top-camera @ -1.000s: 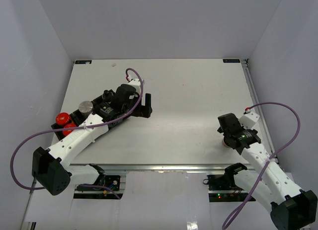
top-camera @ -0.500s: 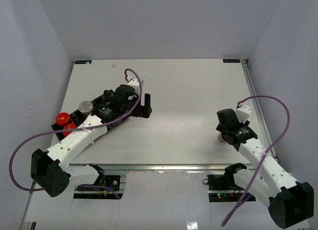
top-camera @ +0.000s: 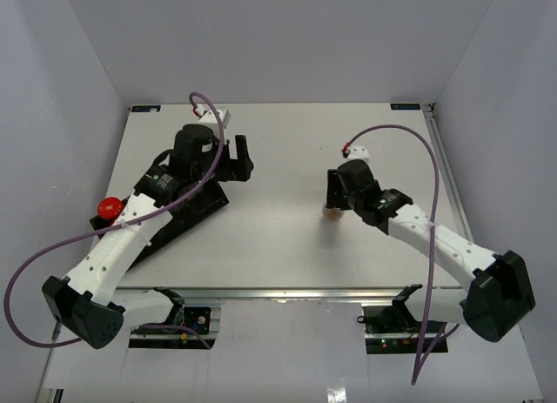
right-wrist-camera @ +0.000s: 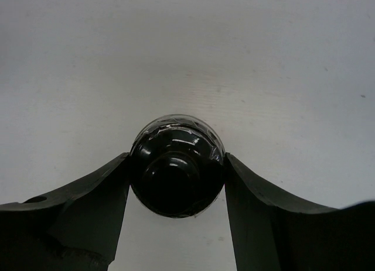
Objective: Organize the condiment bottles
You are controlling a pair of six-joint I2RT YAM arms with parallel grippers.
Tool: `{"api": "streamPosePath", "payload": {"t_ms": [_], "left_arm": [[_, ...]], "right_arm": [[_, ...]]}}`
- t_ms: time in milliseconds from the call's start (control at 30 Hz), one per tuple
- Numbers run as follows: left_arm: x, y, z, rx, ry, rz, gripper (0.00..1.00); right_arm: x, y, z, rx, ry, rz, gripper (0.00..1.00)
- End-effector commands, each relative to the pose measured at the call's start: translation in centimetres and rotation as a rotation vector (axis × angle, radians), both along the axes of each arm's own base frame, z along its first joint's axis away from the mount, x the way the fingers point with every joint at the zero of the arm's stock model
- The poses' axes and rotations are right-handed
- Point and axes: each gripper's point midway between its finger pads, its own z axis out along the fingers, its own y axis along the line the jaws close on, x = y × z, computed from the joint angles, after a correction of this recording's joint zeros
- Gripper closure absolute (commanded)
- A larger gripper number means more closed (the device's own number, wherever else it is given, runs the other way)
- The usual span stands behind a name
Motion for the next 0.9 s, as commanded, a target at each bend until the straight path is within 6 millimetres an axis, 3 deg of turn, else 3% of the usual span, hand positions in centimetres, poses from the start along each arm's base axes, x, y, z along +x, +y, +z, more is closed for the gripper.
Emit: {"api": "streamPosePath", "payload": {"t_ms": [0, 167, 300, 433, 633, 767, 867], "left_arm": [[-1.1, 2.8, 2.8, -0.027, -0.012, 0.040, 0.02], [-1.9, 5.1, 3.2, -0.004, -0.024, 0.108, 0.02], [-2.4, 6.1, 3.1, 0.008, -0.030, 0.135, 0.02], [-2.8, 6.2, 2.8, 0.007, -0.024, 0.132, 0.02], [-3.3, 6.4, 2.9, -0.005, -0.029, 0.134, 0.02], [-3.4, 5.9, 2.7, -0.012, -0.027, 0.108, 0.02], [-3.2, 5.8, 2.4, -0.005, -0.019, 0.104, 0.02]], "right_arm": [[1.4, 8.5, 3.6, 0.038, -0.117, 0.177, 0.92], [1.4, 14.7, 4.1, 0.045, -0.129, 0.274, 0.92], [0.7, 18.2, 2.3, 0.007, -0.106, 0.330, 0.92], [0.1, 19.8, 1.0, -0.011, -0.097, 0.348, 0.92], [-0.5, 20.5, -0.2, 0.000, -0.084, 0.359, 0.89], [-0.7, 20.6, -1.1, -0.026, -0.074, 0.357, 0.71], [-0.8, 20.4, -1.7, -0.048, -0.067, 0.351, 0.52]]}}
